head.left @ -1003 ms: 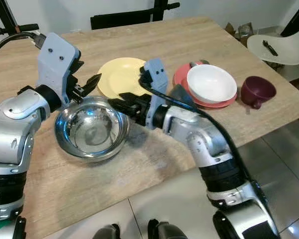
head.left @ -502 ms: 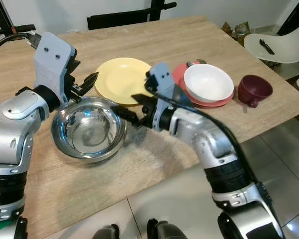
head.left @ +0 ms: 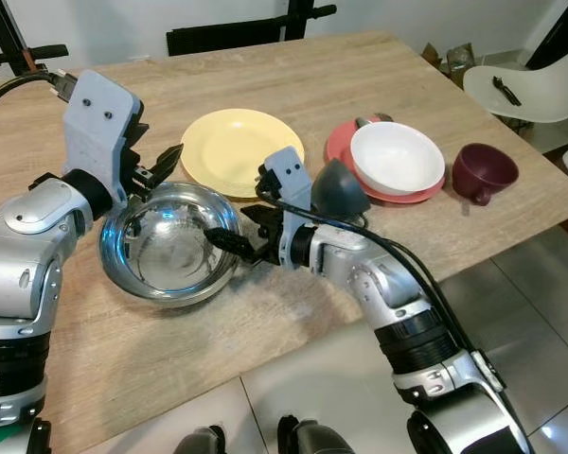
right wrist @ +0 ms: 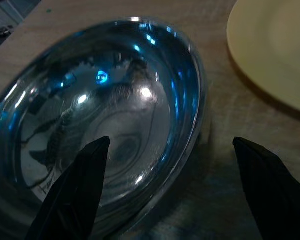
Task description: Setting the table
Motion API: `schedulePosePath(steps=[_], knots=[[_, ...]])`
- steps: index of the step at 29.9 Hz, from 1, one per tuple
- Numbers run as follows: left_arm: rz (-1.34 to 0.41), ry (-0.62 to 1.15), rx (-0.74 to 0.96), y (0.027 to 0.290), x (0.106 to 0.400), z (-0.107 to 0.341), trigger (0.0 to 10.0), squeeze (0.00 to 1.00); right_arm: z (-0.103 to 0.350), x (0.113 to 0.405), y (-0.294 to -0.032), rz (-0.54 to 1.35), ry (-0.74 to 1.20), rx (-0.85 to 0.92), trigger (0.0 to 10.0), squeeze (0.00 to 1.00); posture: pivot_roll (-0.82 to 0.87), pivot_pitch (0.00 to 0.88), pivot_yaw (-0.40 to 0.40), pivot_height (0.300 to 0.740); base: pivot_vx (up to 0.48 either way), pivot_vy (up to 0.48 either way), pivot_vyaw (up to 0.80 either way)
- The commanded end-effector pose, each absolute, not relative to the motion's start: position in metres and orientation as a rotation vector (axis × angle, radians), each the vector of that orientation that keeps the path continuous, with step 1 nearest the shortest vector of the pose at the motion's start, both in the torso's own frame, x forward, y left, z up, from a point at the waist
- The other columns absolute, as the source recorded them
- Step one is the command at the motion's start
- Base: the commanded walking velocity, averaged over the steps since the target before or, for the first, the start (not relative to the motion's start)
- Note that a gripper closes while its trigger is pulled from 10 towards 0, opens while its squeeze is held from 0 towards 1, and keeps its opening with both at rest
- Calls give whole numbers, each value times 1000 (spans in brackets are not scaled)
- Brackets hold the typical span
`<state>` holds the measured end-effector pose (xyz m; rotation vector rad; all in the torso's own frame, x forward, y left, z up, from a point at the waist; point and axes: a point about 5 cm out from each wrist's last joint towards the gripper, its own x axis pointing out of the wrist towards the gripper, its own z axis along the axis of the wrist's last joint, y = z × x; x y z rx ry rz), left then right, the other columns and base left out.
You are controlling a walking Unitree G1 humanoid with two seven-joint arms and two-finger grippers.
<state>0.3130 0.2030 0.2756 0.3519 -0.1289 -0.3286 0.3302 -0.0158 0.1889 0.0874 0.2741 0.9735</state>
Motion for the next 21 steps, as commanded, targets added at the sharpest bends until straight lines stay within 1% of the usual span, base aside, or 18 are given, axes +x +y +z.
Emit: schedulePosePath(steps=[1,5,7,8,10,12,13,14,15,21], knots=[[-331,-120,342,202,310,272,10000,0,174,327,-13,983,329,82,10000,0,-22,125,-55,740,0,0,0],[-325,-117,343,203,309,271,10000,0,166,324,-8,1004,389,135,10000,0,-16,129,-60,740,0,0,0],[-321,-114,344,204,308,271,10000,0,160,321,-4,1045,467,228,10000,0,-10,132,-67,740,0,0,0],[-321,-114,344,204,308,271,10000,0,160,321,-4,1045,467,228,10000,0,-10,132,-67,740,0,0,0],[-311,-109,347,207,306,270,10000,0,155,318,1,1084,538,310,10000,0,-2,132,-75,740,0,0,0],[-305,-106,348,208,305,269,10000,0,152,317,3,1097,558,322,10000,0,2,133,-78,740,0,0,0],[-299,-103,349,210,303,268,10000,0,150,316,4,1106,569,321,4627,0,2,133,-78,740,0,0,0],[-295,-100,349,211,303,268,10000,0,147,316,6,1109,576,317,3216,0,2,133,-78,740,0,0,0],[-293,-99,350,211,302,267,10000,0,147,316,6,1106,575,317,0,0,5,134,-80,740,0,0,0],[-289,-94,354,211,301,266,10000,0,147,318,6,1078,550,351,0,0,6,131,-74,740,0,0,0]])
